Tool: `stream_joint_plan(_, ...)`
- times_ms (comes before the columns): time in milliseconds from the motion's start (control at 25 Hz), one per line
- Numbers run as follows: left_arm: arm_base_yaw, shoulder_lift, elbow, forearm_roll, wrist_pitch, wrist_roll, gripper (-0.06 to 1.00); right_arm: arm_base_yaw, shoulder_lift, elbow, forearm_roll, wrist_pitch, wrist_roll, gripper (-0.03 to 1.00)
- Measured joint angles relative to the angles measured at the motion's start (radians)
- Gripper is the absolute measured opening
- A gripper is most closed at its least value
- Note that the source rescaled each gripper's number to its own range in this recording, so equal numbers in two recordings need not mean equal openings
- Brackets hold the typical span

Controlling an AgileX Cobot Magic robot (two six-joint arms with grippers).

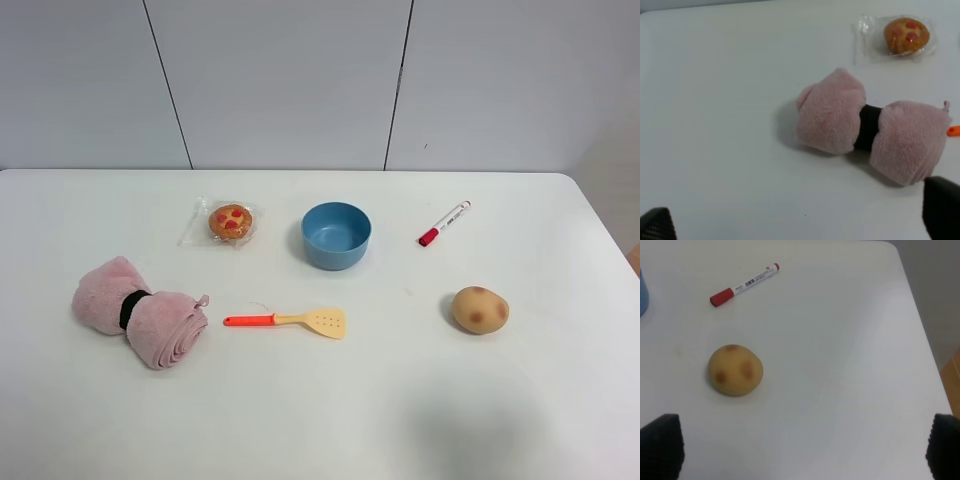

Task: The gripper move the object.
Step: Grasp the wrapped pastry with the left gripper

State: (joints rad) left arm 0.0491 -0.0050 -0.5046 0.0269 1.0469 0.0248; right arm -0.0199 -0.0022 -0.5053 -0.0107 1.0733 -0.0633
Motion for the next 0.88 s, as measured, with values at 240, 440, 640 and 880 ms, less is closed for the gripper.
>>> stream_joint_plan(240,0.0,0.0,0.0,0.0,0.0,0.0,1.0,0.0,0.0,0.0,0.0,0.0,0.0,1.0)
stream_joint_plan(440,0.0,0.0,0.0,0.0,0.0,0.0,1.0,0.0,0.0,0.0,0.0,0.0,0.0,1.0)
stream_joint_plan(640,0.0,0.0,0.0,0.0,0.0,0.0,1.0,0.0,0.0,0.0,0.0,0.0,0.0,1.0)
stream_joint_plan(880,0.0,0.0,0.0,0.0,0.0,0.001,1.0,0.0,0.0,0.0,0.0,0.0,0.0,1.0)
